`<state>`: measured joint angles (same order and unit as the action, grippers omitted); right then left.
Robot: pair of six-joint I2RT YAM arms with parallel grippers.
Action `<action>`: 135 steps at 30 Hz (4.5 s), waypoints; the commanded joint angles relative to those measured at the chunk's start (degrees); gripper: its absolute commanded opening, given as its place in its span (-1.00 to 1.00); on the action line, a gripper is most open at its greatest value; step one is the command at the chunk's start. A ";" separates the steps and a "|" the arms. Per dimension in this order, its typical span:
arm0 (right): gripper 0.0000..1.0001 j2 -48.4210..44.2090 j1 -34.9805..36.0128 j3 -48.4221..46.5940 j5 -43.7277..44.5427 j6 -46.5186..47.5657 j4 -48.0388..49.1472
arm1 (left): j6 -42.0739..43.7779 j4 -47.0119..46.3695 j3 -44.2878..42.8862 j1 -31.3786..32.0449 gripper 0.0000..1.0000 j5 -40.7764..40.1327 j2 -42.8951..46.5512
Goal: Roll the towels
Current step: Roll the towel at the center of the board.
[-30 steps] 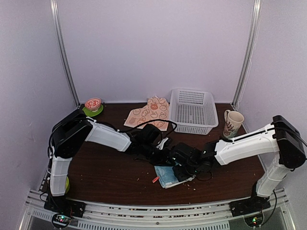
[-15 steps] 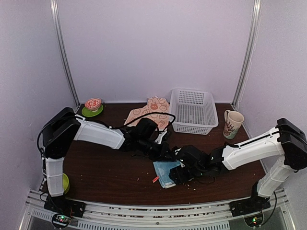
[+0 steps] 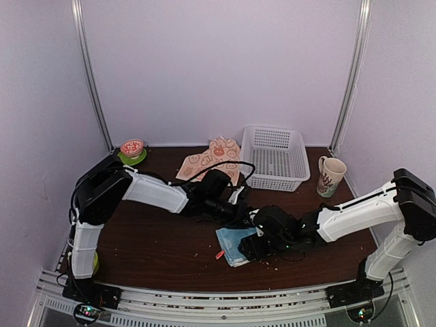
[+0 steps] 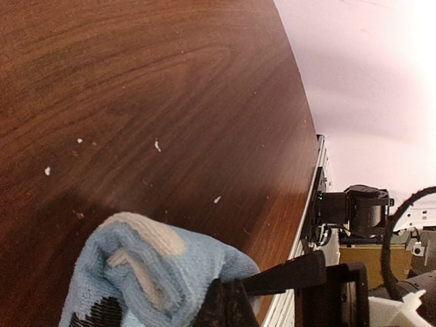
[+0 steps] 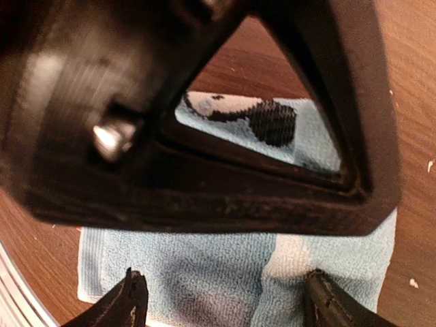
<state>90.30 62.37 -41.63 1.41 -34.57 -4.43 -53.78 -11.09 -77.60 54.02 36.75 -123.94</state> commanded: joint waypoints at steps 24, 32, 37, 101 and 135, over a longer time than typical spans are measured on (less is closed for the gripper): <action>0.59 -19.18 -6.34 6.64 -2.77 -7.33 -5.52 | -0.49 4.74 -4.10 -0.58 -1.00 -2.72 -8.08; 0.39 -16.36 -16.79 11.06 -15.21 -9.40 3.13 | 0.05 5.23 -2.93 -0.58 -1.00 -3.27 -7.54; 0.25 -11.18 -19.08 12.04 -20.77 -9.92 7.91 | 0.26 5.32 -2.79 -0.58 -1.00 -2.97 -7.44; -1.00 3.60 -11.47 -10.91 13.34 1.96 -36.67 | 1.23 2.47 1.34 0.51 -1.00 -1.95 3.06; -0.88 7.08 -1.10 -18.18 24.82 -1.16 -39.90 | 2.74 18.21 -5.41 1.20 -1.00 -8.40 -8.42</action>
<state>95.48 60.12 -57.28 23.49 -35.00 -42.96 -50.94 2.09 -83.33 54.98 31.86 -129.03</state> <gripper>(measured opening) 0.142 0.005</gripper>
